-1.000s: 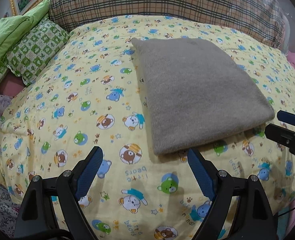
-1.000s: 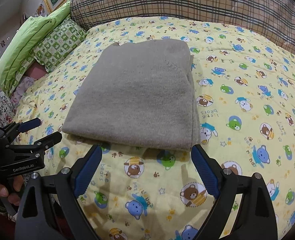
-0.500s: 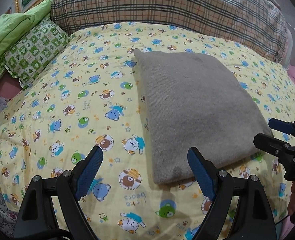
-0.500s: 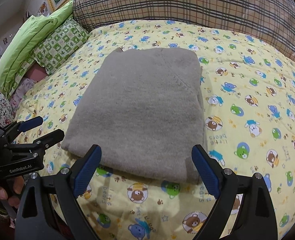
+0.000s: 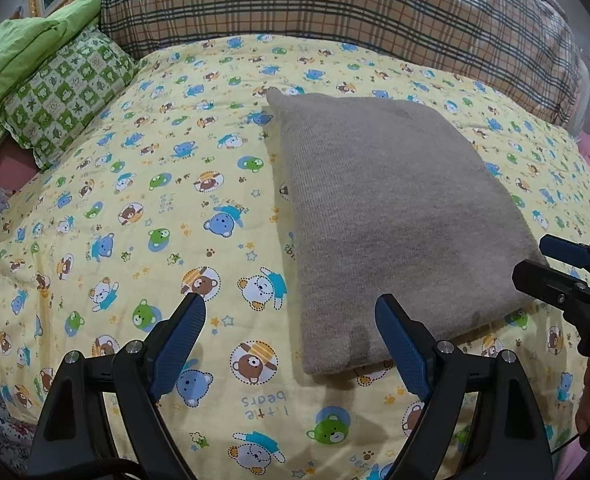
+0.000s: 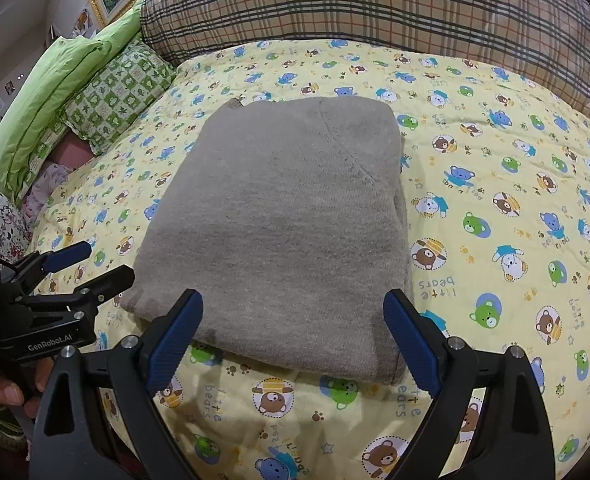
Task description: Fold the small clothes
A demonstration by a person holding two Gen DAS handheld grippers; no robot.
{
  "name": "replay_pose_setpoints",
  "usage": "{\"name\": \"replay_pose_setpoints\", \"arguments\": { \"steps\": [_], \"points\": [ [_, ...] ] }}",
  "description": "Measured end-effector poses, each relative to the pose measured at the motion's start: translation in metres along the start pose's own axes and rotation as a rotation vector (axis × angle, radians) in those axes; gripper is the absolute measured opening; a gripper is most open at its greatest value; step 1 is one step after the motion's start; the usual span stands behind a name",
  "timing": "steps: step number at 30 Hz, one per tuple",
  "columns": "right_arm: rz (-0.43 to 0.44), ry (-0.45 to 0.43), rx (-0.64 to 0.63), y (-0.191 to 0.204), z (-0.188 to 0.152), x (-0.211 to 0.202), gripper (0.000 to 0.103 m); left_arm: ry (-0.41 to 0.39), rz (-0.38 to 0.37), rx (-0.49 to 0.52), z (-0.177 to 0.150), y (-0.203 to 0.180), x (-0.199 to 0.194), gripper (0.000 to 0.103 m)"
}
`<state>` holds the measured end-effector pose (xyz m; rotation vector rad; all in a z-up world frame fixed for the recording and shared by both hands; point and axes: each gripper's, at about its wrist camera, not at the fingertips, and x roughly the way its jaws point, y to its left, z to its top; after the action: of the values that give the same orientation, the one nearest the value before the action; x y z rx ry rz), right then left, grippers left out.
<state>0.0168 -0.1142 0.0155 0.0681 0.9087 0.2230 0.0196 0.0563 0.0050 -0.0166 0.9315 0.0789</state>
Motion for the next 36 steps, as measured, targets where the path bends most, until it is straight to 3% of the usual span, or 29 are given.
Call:
{"name": "replay_pose_setpoints", "arguments": {
  "steps": [36],
  "points": [
    [0.005, 0.004, 0.006, -0.0025, -0.0011, 0.001, 0.092, -0.005, -0.006, 0.022, 0.0005, -0.0075, -0.0015, 0.087]
  ]
}}
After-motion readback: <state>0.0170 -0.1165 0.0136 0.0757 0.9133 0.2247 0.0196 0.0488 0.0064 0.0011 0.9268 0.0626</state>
